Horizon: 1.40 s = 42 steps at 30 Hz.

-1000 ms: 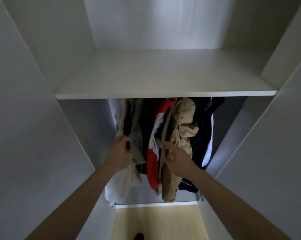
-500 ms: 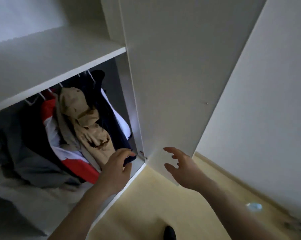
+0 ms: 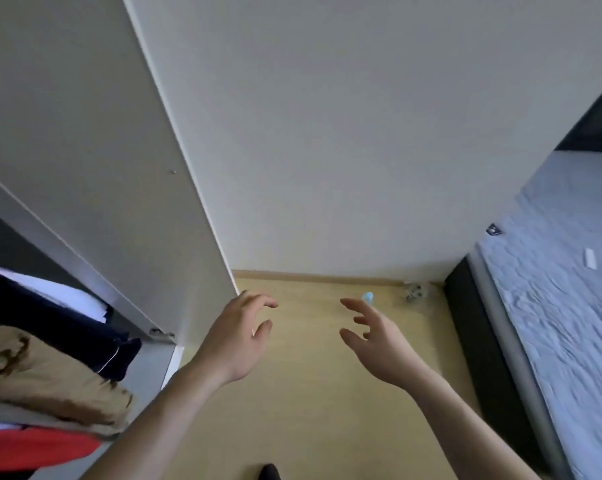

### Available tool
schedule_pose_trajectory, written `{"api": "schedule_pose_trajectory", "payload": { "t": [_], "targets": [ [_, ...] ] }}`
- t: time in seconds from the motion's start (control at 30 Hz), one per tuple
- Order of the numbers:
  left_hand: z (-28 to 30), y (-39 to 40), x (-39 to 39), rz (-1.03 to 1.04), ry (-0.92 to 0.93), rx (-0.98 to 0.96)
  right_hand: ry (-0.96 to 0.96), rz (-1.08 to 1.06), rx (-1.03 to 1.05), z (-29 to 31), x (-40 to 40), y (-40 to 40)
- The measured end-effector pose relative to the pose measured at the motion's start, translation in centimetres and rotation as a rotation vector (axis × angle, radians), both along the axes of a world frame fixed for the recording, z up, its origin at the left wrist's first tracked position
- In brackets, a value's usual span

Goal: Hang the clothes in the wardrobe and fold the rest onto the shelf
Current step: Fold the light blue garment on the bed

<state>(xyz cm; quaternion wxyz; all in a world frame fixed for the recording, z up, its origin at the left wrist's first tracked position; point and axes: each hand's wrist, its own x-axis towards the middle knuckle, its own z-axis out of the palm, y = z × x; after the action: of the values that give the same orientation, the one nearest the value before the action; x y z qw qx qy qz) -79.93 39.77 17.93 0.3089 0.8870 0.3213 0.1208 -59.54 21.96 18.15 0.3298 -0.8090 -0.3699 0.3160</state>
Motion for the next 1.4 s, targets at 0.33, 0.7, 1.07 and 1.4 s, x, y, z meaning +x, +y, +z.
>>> {"api": "schedule_pose_trajectory", "payload": {
  "t": [0.33,0.7,1.07,1.4],
  "targets": [
    [0.1,-17.1,19.0,-0.273,0.003,0.062,-0.015,-0.209,0.007,-0.2,13.2,-20.5],
    [1.2,-31.2,36.7,-0.545,0.049,0.084,-0.051,-0.424,-0.013,1.0,26.0,-37.5],
    [0.4,-41.0,57.6,-0.895,0.046,0.113,-0.024,-0.832,-0.028,0.3,37.0,-50.5],
    [0.6,-54.0,71.2,-1.237,0.069,0.104,-0.036,-1.132,0.021,0.9,41.9,-63.0]
  ]
}}
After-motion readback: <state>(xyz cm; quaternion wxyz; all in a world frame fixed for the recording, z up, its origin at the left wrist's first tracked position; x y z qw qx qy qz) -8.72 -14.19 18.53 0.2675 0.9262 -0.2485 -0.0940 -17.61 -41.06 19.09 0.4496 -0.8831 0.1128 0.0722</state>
